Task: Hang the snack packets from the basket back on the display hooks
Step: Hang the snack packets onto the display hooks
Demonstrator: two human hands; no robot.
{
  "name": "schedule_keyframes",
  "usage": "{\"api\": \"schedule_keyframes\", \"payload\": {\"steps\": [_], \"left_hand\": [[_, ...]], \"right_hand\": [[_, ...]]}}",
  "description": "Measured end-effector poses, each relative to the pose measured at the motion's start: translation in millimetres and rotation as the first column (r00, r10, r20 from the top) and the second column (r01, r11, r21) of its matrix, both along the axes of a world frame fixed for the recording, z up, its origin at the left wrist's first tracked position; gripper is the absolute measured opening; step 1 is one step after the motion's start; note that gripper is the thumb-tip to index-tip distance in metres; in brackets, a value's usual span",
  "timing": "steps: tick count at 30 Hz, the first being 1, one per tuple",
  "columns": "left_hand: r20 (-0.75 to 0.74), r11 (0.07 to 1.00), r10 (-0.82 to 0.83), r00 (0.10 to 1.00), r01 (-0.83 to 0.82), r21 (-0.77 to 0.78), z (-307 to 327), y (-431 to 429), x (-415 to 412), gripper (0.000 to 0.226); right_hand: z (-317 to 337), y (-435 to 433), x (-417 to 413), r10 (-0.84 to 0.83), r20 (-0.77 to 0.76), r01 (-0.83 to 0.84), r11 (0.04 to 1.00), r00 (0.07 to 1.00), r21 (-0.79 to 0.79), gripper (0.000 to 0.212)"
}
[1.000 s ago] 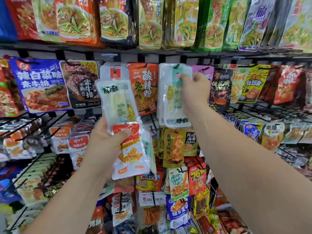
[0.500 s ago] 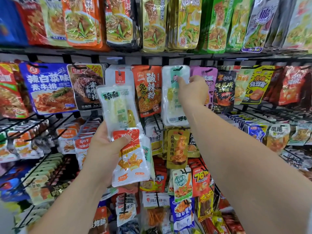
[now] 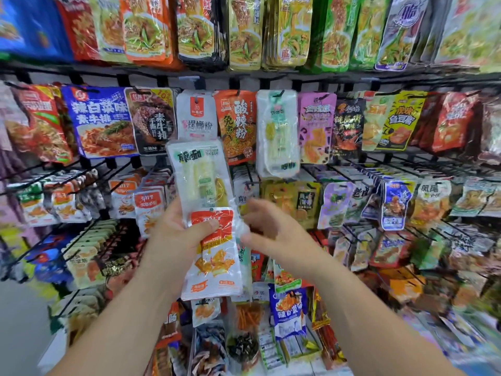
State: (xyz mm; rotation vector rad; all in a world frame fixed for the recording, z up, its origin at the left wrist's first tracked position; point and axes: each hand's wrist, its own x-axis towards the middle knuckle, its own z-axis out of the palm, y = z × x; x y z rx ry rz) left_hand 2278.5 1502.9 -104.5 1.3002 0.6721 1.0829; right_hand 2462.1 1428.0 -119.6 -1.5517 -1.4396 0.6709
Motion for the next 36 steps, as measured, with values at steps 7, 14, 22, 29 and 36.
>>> {"api": "schedule_keyframes", "payload": {"steps": [7, 14, 22, 29, 36], "left_hand": [[-0.021, 0.999, 0.005, 1.000, -0.006, -0.040, -21.3, -61.3, -5.3, 0.049], [-0.032, 0.968, 0.203, 0.979, -0.206, -0.147, -49.7, -83.8, -11.0, 0.045], [-0.044, 0.982, 0.185, 0.982, -0.187, -0.037, -42.8, -79.6, -3.3, 0.054], [-0.010, 0.991, 0.133, 0.991, -0.133, 0.003, -5.2, -42.3, 24.1, 0.053], [0.011, 0.993, 0.120, 0.993, -0.120, 0.008, 26.7, -5.9, 47.9, 0.043]], "right_hand": [[-33.6, -51.4, 0.2, 0.066, -0.003, -0.066, 0.995, 0.998, -0.075, 0.020], [-67.4, -84.6, 8.1, -0.034, -0.111, 0.033, 0.999, 0.993, -0.014, 0.026], [-54.9, -78.4, 16.0, -0.239, -0.389, 0.286, 0.956, 0.890, 0.068, 0.007], [36.7, -22.4, 50.1, -0.272, -0.400, 0.383, 0.894, 0.875, 0.230, 0.005], [110.9, 40.0, 72.3, -0.320, -0.357, 0.427, 0.859, 0.878, 0.280, 0.009]]}}
